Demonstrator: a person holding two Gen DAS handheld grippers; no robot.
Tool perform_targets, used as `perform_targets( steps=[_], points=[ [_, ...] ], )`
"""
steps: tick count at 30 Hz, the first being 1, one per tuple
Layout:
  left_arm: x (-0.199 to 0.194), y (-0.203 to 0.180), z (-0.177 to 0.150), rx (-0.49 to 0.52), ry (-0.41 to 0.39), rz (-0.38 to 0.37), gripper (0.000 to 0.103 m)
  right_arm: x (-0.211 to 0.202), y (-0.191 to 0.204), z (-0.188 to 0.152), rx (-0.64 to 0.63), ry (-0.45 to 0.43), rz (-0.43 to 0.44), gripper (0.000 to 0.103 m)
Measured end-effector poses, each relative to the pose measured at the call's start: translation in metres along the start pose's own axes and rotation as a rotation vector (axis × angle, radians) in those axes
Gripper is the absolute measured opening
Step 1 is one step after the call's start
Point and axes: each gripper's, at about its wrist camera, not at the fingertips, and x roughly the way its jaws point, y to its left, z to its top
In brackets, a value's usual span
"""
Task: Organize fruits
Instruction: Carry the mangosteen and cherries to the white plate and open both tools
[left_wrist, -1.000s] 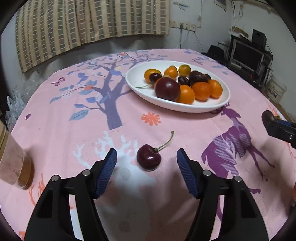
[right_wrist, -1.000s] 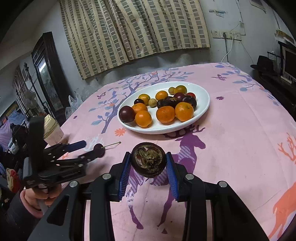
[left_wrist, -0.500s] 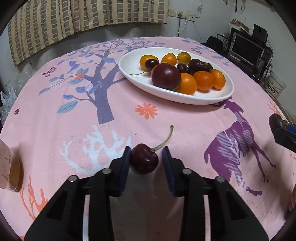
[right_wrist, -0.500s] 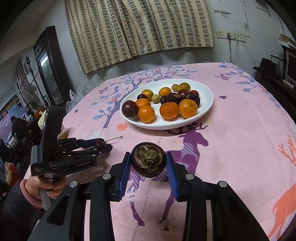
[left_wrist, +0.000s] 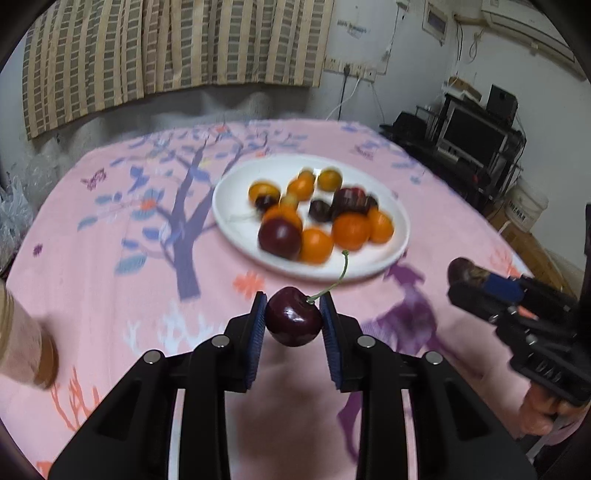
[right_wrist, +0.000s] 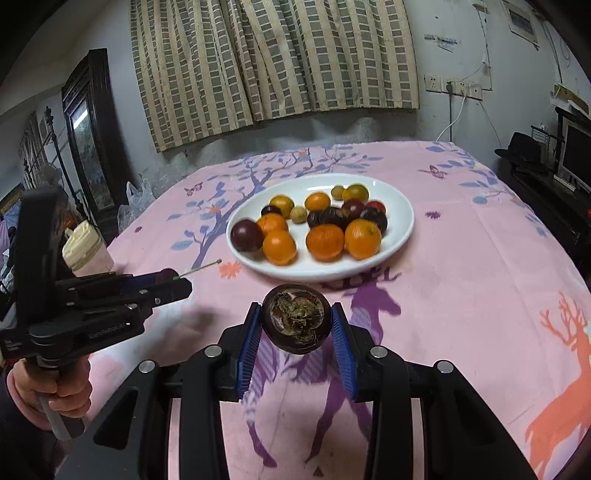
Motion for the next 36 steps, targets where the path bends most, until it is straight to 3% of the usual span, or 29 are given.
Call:
perform_targets(
  steps=[4,10,15,21,22,23,25,28,29,31,36],
  points=[
    [0.006,-0.01,0.045,0.009,-0.044,0.018,0.029,0.006,-0.009,0.035,0.008,-0.057,-0.05,0.038],
    [0.053,-0.008,0.094,-0.018,-0.009,0.032,0.029,0.042,-0.026,0.079,0.015,-0.057,-0.082,0.038],
    [0.106,-0.001,0.106,-0.025,0.058,0.047,0.029,0.086,-0.033,0.095,-0.024,-0.006,-0.086,0.038],
    [0.135,0.009,0.101,-0.037,0.102,0.072,0.029,0.121,-0.031,0.091,-0.057,0.06,-0.076,0.038],
    [0.136,0.01,0.1,-0.043,0.107,0.078,0.044,0.123,-0.031,0.09,-0.06,0.066,-0.075,0.039],
    [0.134,0.011,0.099,-0.048,0.102,0.092,0.067,0.123,-0.03,0.089,-0.058,0.072,-0.071,0.043],
    [0.12,0.012,0.094,-0.06,0.056,0.154,0.08,0.118,-0.03,0.088,-0.051,0.064,-0.07,0.062],
    [0.088,0.012,0.087,-0.054,0.01,0.175,0.085,0.099,-0.027,0.088,-0.049,0.043,-0.074,0.064],
    [0.077,0.013,0.085,-0.059,-0.003,0.181,0.093,0.09,-0.026,0.087,-0.044,0.032,-0.077,0.068],
    [0.047,0.011,0.074,-0.071,-0.047,0.205,0.096,0.07,-0.024,0.081,-0.04,0.005,-0.084,0.076],
    [-0.011,0.003,0.026,-0.054,-0.083,0.207,0.098,0.023,-0.017,0.054,-0.058,-0.043,-0.1,0.097]
  ],
)
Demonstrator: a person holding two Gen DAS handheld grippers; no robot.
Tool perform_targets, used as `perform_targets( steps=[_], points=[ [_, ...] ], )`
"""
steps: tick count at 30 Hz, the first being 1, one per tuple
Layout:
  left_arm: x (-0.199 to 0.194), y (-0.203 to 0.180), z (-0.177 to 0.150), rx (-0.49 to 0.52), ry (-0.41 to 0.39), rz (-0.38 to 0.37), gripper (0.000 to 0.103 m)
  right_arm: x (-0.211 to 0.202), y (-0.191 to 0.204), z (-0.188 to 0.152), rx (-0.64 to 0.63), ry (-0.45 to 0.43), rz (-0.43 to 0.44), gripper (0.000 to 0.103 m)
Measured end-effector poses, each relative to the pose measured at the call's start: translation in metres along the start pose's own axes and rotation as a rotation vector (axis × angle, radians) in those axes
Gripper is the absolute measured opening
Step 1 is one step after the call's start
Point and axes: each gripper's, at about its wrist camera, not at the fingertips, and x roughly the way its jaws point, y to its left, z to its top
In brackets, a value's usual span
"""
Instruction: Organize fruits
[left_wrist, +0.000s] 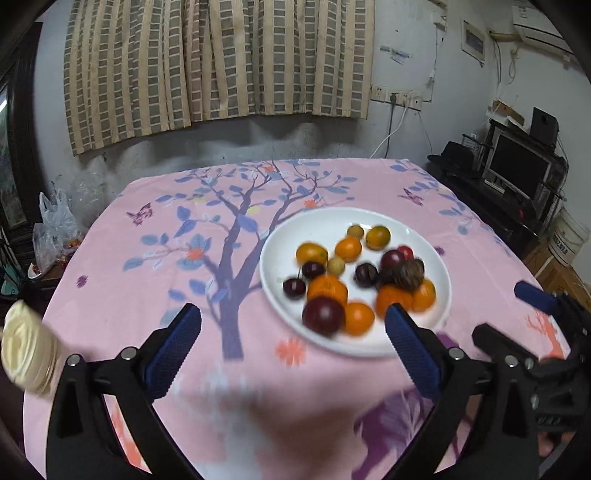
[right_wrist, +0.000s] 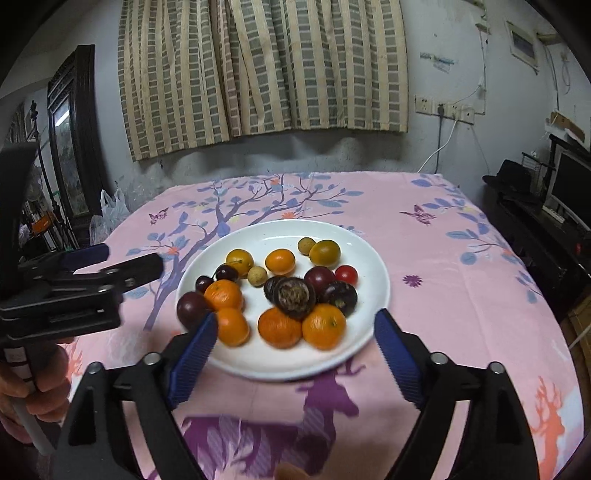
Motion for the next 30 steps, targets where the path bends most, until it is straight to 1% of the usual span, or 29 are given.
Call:
perform_targets(
  steps=[1,3,6,8,9,11,14,16,19,30],
  points=[
    [-0.009,0.002,-0.013,-0.002,-0.004,-0.005,0.098,-0.009,0.002,-0.009,-0.006,-0.005,0.004,0.099],
    [-0.02,0.005,-0.036,-0.013,-0.008,-0.005,0.098,-0.02,0.003,-0.023,-0.007,-0.007,0.005,0.099],
    [-0.026,0.007,-0.064,-0.007,0.007,0.028,0.098,-0.029,0.004,-0.051,0.004,-0.007,0.004,0.099],
    [-0.026,0.009,-0.077,-0.016,0.019,0.04,0.098,-0.03,0.007,-0.066,-0.004,0.029,0.002,0.099],
    [-0.026,0.01,-0.083,-0.027,0.04,0.038,0.098,-0.032,0.01,-0.071,-0.014,0.042,-0.002,0.099],
    [-0.025,0.01,-0.087,-0.037,0.071,0.036,0.098,-0.039,0.015,-0.078,-0.031,0.031,0.001,0.099],
    [-0.032,0.008,-0.094,-0.028,0.046,0.066,0.098,-0.046,0.021,-0.089,-0.06,0.035,0.018,0.099],
    [-0.034,0.006,-0.097,-0.024,0.052,0.056,0.098,-0.05,0.022,-0.092,-0.067,0.027,0.008,0.099],
    [-0.034,0.004,-0.101,-0.019,0.068,0.043,0.098,-0.052,0.02,-0.093,-0.061,0.012,-0.001,0.099],
    [-0.038,0.001,-0.104,0.002,0.063,0.055,0.098,-0.049,0.019,-0.094,-0.056,0.037,0.007,0.099]
  ],
)
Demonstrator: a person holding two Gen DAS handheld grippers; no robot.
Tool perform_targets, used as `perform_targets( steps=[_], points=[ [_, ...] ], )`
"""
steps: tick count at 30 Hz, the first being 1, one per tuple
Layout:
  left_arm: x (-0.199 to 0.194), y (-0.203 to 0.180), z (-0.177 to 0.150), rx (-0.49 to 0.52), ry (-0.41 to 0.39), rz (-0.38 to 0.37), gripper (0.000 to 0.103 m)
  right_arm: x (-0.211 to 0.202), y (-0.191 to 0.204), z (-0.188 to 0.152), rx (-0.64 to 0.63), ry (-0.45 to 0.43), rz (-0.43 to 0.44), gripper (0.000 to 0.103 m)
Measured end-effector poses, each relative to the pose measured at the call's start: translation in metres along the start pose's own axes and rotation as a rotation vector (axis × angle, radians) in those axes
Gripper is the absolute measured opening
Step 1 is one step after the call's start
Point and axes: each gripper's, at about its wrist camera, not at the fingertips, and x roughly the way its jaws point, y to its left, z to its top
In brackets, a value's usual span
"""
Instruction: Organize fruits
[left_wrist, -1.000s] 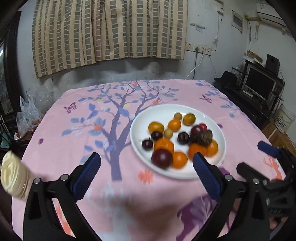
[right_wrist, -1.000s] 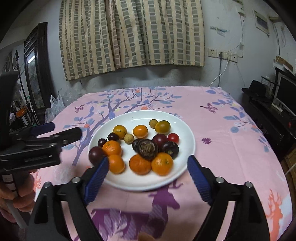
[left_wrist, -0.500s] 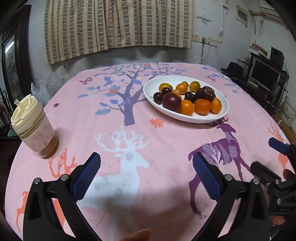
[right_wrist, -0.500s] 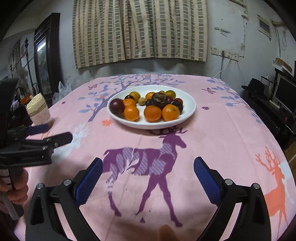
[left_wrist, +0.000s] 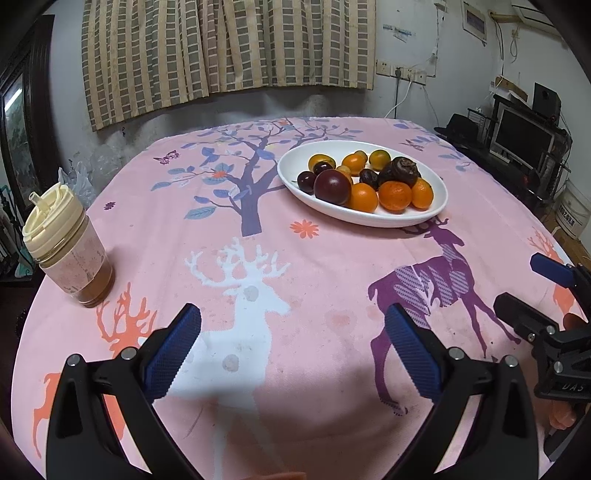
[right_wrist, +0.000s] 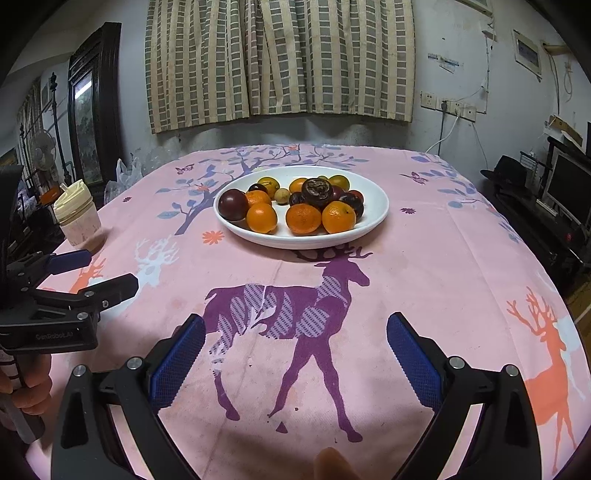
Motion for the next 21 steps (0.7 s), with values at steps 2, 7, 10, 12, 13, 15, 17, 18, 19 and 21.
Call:
perform_targets(
  steps=[2,7,10,12,13,15,17,18,19,21],
  points=[
    [0.0001,0.0,-0.0002,-0.002,-0.001,0.0,0.098,-0.0001,-0.0001,0.0,-0.001,-0.002,-0.001,0.099],
    [-0.0003,0.0005,-0.0003,-0.001,0.0,0.0,0.098,0.0002,-0.0006,-0.0003,-0.001,0.0,0.0,0.099],
    [-0.0006,0.0007,-0.0004,0.002,-0.003,0.001,0.098,0.0004,-0.0011,-0.0006,-0.001,0.0,-0.001,0.099],
    [-0.0007,0.0011,-0.0007,0.002,-0.002,0.001,0.098,0.0005,-0.001,-0.0005,0.0,0.001,-0.002,0.099],
    [-0.0008,0.0011,-0.0007,0.002,-0.002,0.0,0.098,0.0005,-0.001,-0.0005,-0.001,0.001,-0.002,0.099],
    [-0.0008,0.0009,-0.0013,0.003,-0.001,0.001,0.098,0.0005,-0.0011,-0.0005,0.0,0.002,-0.002,0.099],
    [-0.001,0.0009,-0.0013,0.002,-0.002,0.001,0.098,0.0004,-0.0011,-0.0004,-0.001,0.001,-0.002,0.099],
    [-0.0011,0.001,-0.0013,0.002,-0.002,-0.001,0.098,0.0004,-0.0011,-0.0004,0.0,0.002,-0.002,0.099],
    [-0.0012,0.001,-0.0014,0.002,-0.003,-0.001,0.098,0.0004,-0.0012,-0.0006,0.0,0.003,-0.003,0.099],
    [-0.0011,0.0004,-0.0019,0.004,-0.004,0.001,0.098,0.0004,-0.0011,-0.0003,0.0,0.004,-0.003,0.099]
  ],
)
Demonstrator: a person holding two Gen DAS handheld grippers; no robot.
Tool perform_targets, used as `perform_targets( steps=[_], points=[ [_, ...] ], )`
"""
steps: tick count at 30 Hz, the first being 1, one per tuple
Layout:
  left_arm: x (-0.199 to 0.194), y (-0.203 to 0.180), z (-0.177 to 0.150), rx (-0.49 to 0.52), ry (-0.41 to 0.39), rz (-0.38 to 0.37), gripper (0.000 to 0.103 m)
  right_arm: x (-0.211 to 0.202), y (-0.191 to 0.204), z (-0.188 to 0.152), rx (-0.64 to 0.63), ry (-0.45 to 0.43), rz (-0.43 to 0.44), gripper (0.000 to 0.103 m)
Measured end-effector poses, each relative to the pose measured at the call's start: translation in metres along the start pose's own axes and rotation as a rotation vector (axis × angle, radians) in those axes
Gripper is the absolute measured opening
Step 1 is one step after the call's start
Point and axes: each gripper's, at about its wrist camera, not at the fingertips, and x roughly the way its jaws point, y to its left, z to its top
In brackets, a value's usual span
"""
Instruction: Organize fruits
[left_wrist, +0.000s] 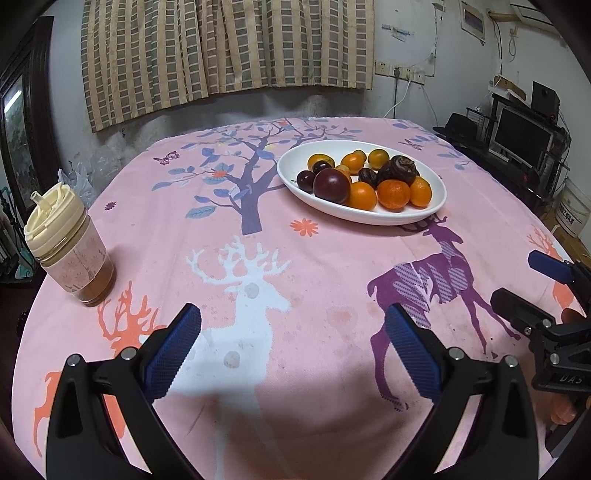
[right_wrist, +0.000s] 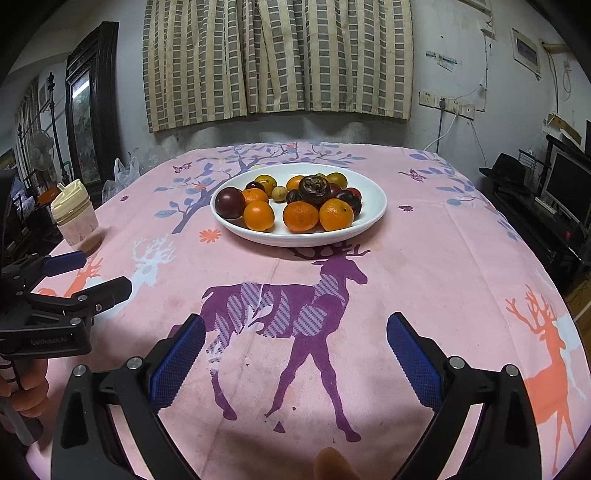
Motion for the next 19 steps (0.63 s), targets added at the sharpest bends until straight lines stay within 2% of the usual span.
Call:
perform_targets(
  steps=[19],
  points=[
    [-0.002,-0.005,-0.0045,0.022,-0.006,0.002,0.098,0.0007,-0.0008,-0.0001,0.0,0.004,-0.001,0.099]
  ],
)
